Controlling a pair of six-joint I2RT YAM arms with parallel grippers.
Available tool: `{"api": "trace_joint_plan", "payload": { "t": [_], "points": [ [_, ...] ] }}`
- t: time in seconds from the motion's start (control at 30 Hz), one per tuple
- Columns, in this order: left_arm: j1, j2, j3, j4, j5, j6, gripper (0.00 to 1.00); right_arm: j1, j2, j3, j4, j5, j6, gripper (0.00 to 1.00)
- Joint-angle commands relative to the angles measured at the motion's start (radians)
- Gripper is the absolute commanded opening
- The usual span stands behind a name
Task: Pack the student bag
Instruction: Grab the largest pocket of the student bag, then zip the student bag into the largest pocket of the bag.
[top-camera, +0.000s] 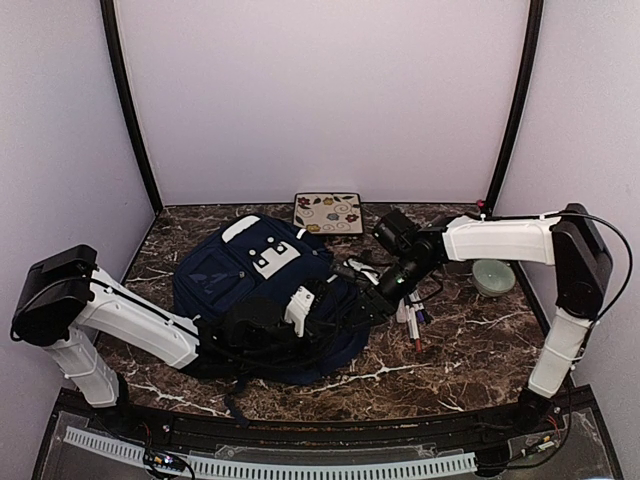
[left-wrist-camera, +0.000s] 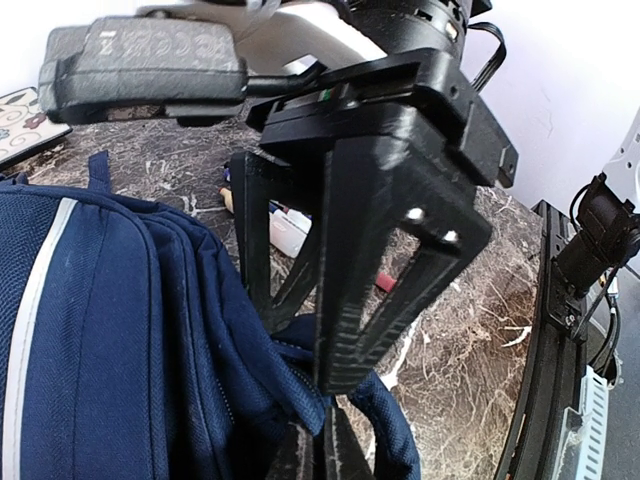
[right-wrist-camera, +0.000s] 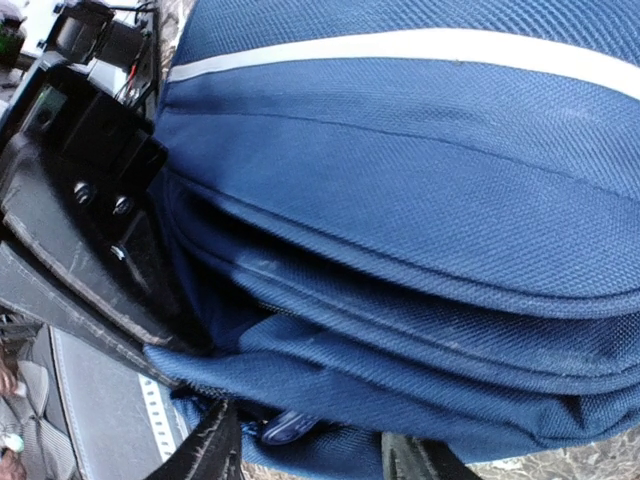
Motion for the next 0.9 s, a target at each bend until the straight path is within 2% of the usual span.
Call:
{"api": "trace_joint_plan", "payload": {
  "t": [0.0,0.1,0.2,0.4,0.67,0.87],
  "points": [
    [0.005,-0.006,0.040,0.158,0.014,-0.005,0.00,0.020,0.036,0.025,0.015,-0.044,0.011,0.44],
    [0.005,-0.003,0.038,0.164,0.025,-0.006,0.00,0.020,0.051,0.032,0.022,-0.049,0.004,0.36],
    [0.005,-0.013,0.033,0.155,0.018,0.000,0.00,0.020,0.046,0.027,0.023,-0.046,-0.007,0.22],
    [0.005,-0.054,-0.007,0.097,0.005,0.005,0.00,-0.009,-0.024,-0.006,-0.024,-0.003,-0.065,0.06],
    [0.005,-0.172,-0.104,-0.031,-0.021,-0.010,0.00,-0.098,-0.024,-0.051,-0.065,0.105,-0.122,0.00],
    [0.005,-0.279,-0.160,-0.228,-0.060,-0.046,0.00,-0.163,0.004,-0.046,-0.056,0.214,-0.169,0.00]
  ]
}}
